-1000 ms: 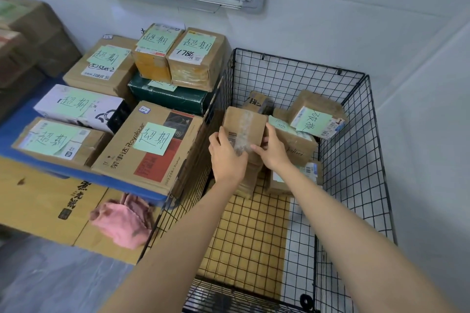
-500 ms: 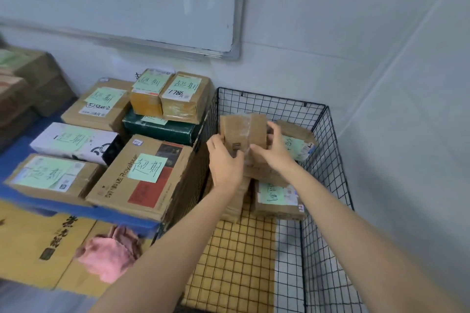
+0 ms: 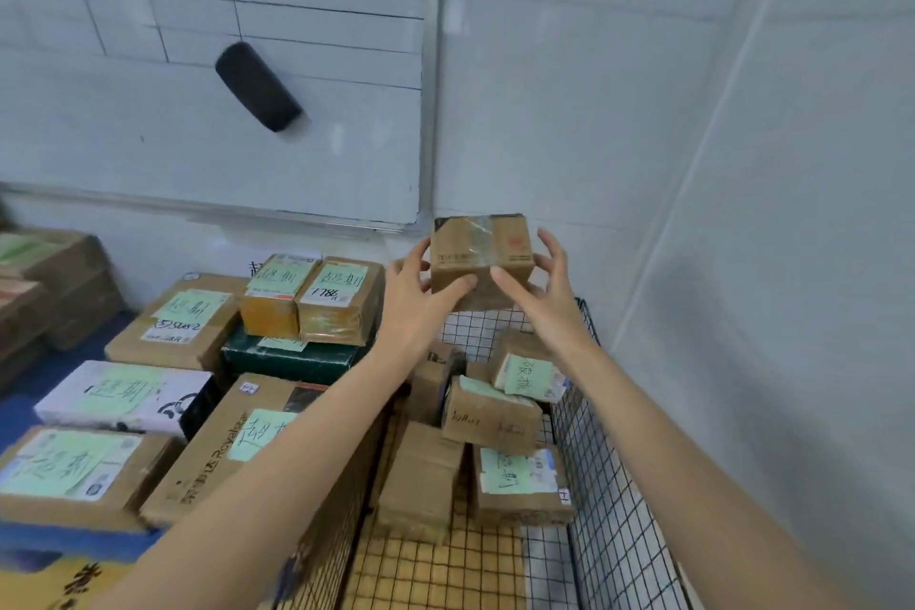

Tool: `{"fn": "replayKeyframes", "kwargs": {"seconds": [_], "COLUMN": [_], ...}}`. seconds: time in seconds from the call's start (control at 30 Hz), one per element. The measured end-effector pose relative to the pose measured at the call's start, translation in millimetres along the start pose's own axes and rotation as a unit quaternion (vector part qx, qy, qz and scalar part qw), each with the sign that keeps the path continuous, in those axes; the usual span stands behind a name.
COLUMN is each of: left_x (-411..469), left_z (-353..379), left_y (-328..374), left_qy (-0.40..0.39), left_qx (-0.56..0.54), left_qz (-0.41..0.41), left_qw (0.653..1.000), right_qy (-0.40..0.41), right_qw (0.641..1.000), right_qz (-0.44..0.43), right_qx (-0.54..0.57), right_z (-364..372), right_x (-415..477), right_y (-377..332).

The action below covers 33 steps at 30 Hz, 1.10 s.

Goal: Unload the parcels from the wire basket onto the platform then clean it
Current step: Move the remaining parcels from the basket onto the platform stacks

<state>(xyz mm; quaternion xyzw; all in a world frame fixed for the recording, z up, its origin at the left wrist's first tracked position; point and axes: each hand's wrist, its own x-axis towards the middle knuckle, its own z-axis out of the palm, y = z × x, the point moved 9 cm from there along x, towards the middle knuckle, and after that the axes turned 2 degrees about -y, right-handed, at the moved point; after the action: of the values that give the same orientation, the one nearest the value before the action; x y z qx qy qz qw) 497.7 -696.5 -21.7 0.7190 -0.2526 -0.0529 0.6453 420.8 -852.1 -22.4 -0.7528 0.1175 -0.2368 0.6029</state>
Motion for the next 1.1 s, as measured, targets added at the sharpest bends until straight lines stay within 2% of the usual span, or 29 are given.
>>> {"fn": "replayKeyframes", "kwargs": {"seconds": [0.2, 0.33, 0.5, 0.7, 0.83, 1.1], "left_x": [-2.7, -7.0, -8.3, -9.5, -15.8, -37.9], "left_z": [-5.9, -9.6, -17.1, -30.2, -42.4, -93.2], "left_y": [26.8, 34.6, 42.3, 44.6, 48.1, 32.8], "left_qy": [-0.015, -0.005, 0.008, 0.025, 0.036, 0.046], "left_qx": [-0.032, -0.063, -0.112, -0.084, -0.059, 0.007], "left_qz": [0.038, 0.076, 0.099, 0.117, 0.128, 0.096], "left_qw": [0.999, 0.995, 0.989, 0.989, 0.989, 0.994], "right_qy": [0.007, 0.006, -0.007, -0.02, -0.014, -0.068], "right_qw": [0.997, 0.996, 0.996, 0.995, 0.989, 0.983], "right_qz": [-0.051, -0.085, -0.087, -0.08, -0.069, -0.027], "right_qx": [-0.05, -0.025, 0.003, 0.055, 0.128, 0.171], "right_z": [-4.0, -5.9, -2.9, 0.8, 4.7, 42.6], "right_x": [-2.8, -2.0, -7.6, -7.4, -1.4, 4.6], "right_y": [-38.1, -47.9, -55.4, -60.4, -58.2, -49.5]}}
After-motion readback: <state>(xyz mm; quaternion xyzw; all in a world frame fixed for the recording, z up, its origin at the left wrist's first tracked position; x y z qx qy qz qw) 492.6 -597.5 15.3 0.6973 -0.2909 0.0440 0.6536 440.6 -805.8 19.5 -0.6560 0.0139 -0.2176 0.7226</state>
